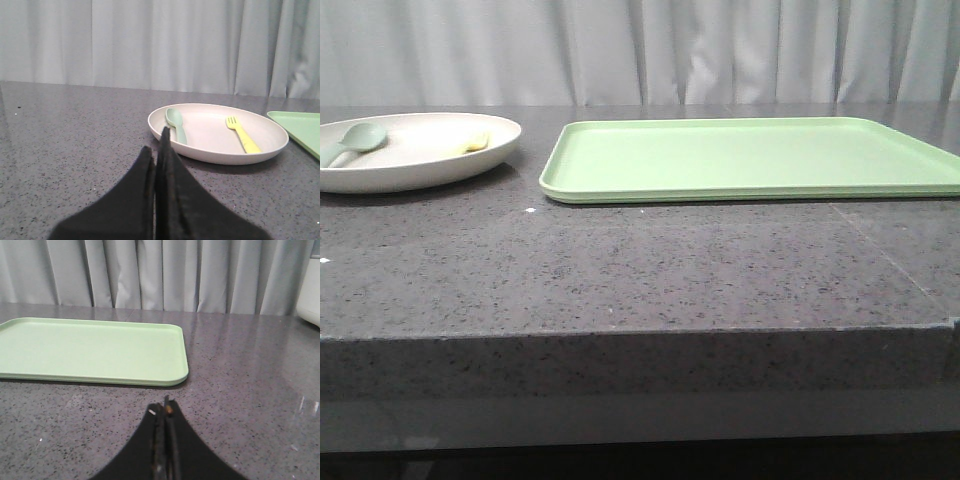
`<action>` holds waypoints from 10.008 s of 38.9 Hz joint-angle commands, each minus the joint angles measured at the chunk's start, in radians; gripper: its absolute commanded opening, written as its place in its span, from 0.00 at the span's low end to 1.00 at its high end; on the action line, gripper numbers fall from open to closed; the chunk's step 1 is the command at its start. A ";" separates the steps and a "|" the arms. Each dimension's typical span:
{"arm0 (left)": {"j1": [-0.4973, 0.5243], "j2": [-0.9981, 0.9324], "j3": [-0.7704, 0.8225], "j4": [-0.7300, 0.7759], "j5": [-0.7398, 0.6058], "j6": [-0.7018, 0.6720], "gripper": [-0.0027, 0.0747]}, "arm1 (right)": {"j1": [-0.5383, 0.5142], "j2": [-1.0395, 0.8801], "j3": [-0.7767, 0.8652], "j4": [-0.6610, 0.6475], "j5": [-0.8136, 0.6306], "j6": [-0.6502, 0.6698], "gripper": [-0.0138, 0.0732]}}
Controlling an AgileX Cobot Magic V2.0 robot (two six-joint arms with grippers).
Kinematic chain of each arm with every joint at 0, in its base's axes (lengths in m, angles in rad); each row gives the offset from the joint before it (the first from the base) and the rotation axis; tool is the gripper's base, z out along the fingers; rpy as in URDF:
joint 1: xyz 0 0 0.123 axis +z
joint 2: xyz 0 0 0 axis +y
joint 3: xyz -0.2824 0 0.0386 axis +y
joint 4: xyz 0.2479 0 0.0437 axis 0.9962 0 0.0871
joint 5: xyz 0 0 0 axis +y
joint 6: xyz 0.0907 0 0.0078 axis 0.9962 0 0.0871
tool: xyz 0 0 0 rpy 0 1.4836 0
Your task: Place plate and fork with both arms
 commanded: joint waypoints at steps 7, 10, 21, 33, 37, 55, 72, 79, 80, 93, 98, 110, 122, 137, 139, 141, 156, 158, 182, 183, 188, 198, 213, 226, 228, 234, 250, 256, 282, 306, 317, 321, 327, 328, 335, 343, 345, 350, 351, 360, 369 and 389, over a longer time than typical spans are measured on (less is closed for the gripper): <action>-0.008 -0.020 0.003 -0.006 -0.072 -0.008 0.01 | -0.003 -0.019 -0.005 -0.006 -0.087 -0.004 0.08; -0.008 -0.020 0.003 -0.006 -0.072 -0.008 0.01 | -0.003 -0.019 -0.005 -0.006 -0.087 -0.004 0.08; -0.008 -0.020 0.003 -0.006 -0.072 -0.008 0.01 | -0.003 -0.019 -0.005 -0.006 -0.087 -0.004 0.08; -0.008 -0.020 0.003 -0.006 -0.079 -0.008 0.01 | -0.003 -0.018 -0.005 -0.006 -0.158 -0.004 0.08; -0.008 -0.020 -0.014 -0.006 -0.110 -0.008 0.01 | -0.003 -0.018 -0.030 0.021 -0.175 -0.003 0.08; -0.008 0.152 -0.543 -0.006 0.277 -0.008 0.01 | -0.003 0.152 -0.504 0.023 0.230 -0.004 0.08; -0.008 0.399 -0.661 -0.014 0.408 -0.008 0.01 | -0.003 0.445 -0.588 0.006 0.261 -0.004 0.08; -0.008 0.439 -0.655 -0.015 0.408 -0.008 0.01 | -0.003 0.480 -0.588 0.006 0.265 -0.004 0.08; -0.008 0.444 -0.655 -0.015 0.408 -0.008 0.01 | -0.003 0.480 -0.588 0.006 0.265 -0.004 0.08; -0.006 0.453 -0.655 -0.015 0.416 -0.008 0.01 | -0.003 0.480 -0.588 0.006 0.266 -0.003 0.09; -0.006 0.453 -0.655 -0.015 0.414 -0.008 0.16 | -0.003 0.480 -0.588 0.006 0.262 -0.004 0.30; -0.006 0.453 -0.655 0.026 0.392 -0.006 0.85 | -0.003 0.480 -0.588 0.005 0.263 -0.004 0.81; -0.006 0.456 -0.648 -0.005 0.360 -0.006 0.83 | -0.003 0.480 -0.588 0.005 0.263 -0.004 0.81; 0.004 0.757 -0.803 0.074 0.568 -0.006 0.78 | -0.003 0.480 -0.588 0.005 0.264 -0.004 0.81; 0.030 0.851 -0.852 0.074 0.605 -0.006 0.78 | -0.003 0.480 -0.588 0.005 0.264 -0.004 0.81; 0.056 0.919 -0.890 0.074 0.627 -0.006 0.78 | -0.003 0.480 -0.588 0.005 0.264 -0.004 0.81; 0.271 1.371 -1.186 -0.465 0.822 0.417 0.78 | -0.003 0.480 -0.588 0.005 0.264 -0.004 0.81; 0.285 1.412 -1.223 -0.516 0.860 0.460 0.78 | -0.003 0.480 -0.588 0.005 0.264 -0.004 0.81; 0.304 1.856 -1.653 -0.603 1.062 0.474 0.78 | -0.003 0.480 -0.588 0.005 0.264 -0.004 0.81; 0.304 1.869 -1.665 -0.605 1.065 0.472 0.78 | -0.003 0.480 -0.588 0.005 0.264 -0.004 0.81; 0.304 1.916 -1.702 -0.609 1.087 0.469 0.78 | -0.003 0.480 -0.588 0.005 0.264 -0.004 0.81; 0.304 1.969 -1.724 -0.611 1.122 0.469 0.66 | -0.003 0.480 -0.588 0.005 0.264 -0.004 0.81; 0.304 1.976 -1.724 -0.611 1.128 0.469 0.15 | -0.003 0.480 -0.588 0.005 0.264 -0.004 0.81; 0.304 1.974 -1.752 -0.674 1.190 0.469 0.01 | -0.003 0.480 -0.588 0.005 0.264 -0.004 0.81; 0.304 1.972 -1.768 -0.689 1.210 0.466 0.01 | -0.003 0.480 -0.588 0.005 0.264 -0.004 0.81; 0.302 1.964 -1.822 -0.698 1.221 0.374 0.01 | -0.003 0.480 -0.588 0.005 0.264 -0.004 0.81; 0.137 1.931 -1.842 -0.642 1.115 0.174 0.01 | -0.003 0.480 -0.588 0.005 0.264 -0.004 0.81; 0.009 1.931 -1.842 -0.585 1.056 0.090 0.01 | -0.003 0.480 -0.588 0.005 0.264 -0.004 0.81; -0.405 2.023 -1.842 -0.393 0.681 -0.349 0.01 | -0.003 0.480 -0.588 0.005 0.264 -0.004 0.81; -0.458 2.036 -1.842 -0.400 0.610 -0.352 0.01 | -0.003 0.480 -0.588 0.005 0.264 -0.004 0.81; -0.484 2.036 -1.842 -0.407 0.603 -0.354 0.02 | -0.003 0.480 -0.588 0.005 0.264 -0.004 0.81; -0.488 2.036 -1.842 -0.407 0.601 -0.354 0.09 | -0.003 0.480 -0.588 0.005 0.264 -0.004 0.81; -0.492 2.036 -1.842 -0.407 0.601 -0.354 0.34 | -0.003 0.480 -0.588 0.005 0.264 -0.004 0.81; -0.492 2.036 -1.842 -0.407 0.602 -0.354 0.38 | -0.003 0.480 -0.588 0.005 0.264 -0.004 0.81; -0.492 2.006 -1.842 -0.393 0.624 -0.345 0.46 | -0.003 0.480 -0.588 0.005 0.264 -0.004 0.81; -0.489 1.920 -1.842 -0.317 0.698 -0.334 0.45 | -0.003 0.480 -0.588 0.005 0.264 -0.004 0.81; -0.484 1.897 -1.842 -0.310 0.724 -0.298 0.45 | -0.003 0.480 -0.588 0.005 0.264 -0.004 0.81; -0.463 1.817 -1.838 -0.310 0.822 -0.182 0.45 | -0.003 0.480 -0.588 0.006 0.249 -0.004 0.81; -0.461 1.796 -1.835 -0.310 0.837 -0.155 0.46 | -0.003 0.480 -0.588 0.006 0.247 -0.004 0.81; -0.385 1.571 -1.649 -0.322 0.856 -0.022 0.45 | -0.003 0.480 -0.588 0.006 0.270 -0.004 0.81; -0.185 1.274 -1.318 -0.519 0.864 0.292 0.45 | -0.003 0.480 -0.590 0.066 0.350 -0.004 0.81; -0.051 0.848 -0.905 -0.472 0.920 0.416 0.45 | 0.102 0.787 -0.925 0.159 0.738 -0.070 0.80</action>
